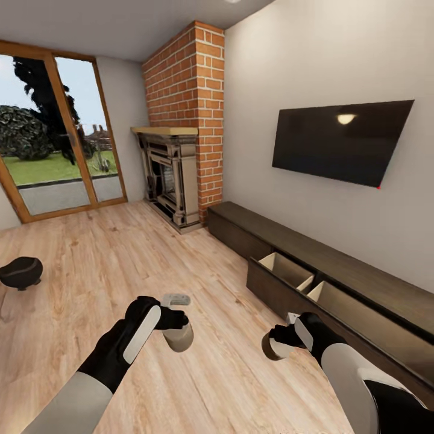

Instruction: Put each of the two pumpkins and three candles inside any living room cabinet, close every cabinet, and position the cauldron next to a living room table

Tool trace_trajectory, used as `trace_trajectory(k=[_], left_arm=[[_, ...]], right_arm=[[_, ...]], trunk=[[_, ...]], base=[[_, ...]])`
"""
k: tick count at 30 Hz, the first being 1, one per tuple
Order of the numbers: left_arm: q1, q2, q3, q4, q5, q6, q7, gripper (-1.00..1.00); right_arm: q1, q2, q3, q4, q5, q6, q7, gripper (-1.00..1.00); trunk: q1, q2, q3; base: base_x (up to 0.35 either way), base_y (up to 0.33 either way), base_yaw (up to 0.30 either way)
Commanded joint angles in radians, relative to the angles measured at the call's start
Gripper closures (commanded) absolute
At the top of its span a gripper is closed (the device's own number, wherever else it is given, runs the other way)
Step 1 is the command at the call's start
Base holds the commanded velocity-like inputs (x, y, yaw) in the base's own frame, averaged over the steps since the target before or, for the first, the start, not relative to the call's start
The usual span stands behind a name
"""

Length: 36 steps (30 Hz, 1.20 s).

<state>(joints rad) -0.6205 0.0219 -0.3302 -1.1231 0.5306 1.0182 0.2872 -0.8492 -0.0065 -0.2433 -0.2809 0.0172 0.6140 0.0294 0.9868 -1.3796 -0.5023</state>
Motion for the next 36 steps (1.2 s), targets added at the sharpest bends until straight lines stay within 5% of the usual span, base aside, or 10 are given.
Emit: trace_trajectory(k=[1, 36], left_arm=[[-0.001, 0.001, -0.003, -0.001, 0.011, 0.002, 0.01, 1.0], [-0.001, 0.001, -0.003, 0.0, 0.011, 0.002, 0.01, 1.0]], right_arm=[[-0.001, 0.0, -0.005, -0.001, 0.001, 0.005, 0.004, 1.0], [0.0, 0.0, -0.004, -0.001, 0.001, 0.006, 0.004, 1.0]], trunk=[[-0.004, 0.007, 0.003], [-0.138, 0.252, 0.125]], base=[[0.0, 0.0, -0.238], [0.0, 0.0, -0.217]])
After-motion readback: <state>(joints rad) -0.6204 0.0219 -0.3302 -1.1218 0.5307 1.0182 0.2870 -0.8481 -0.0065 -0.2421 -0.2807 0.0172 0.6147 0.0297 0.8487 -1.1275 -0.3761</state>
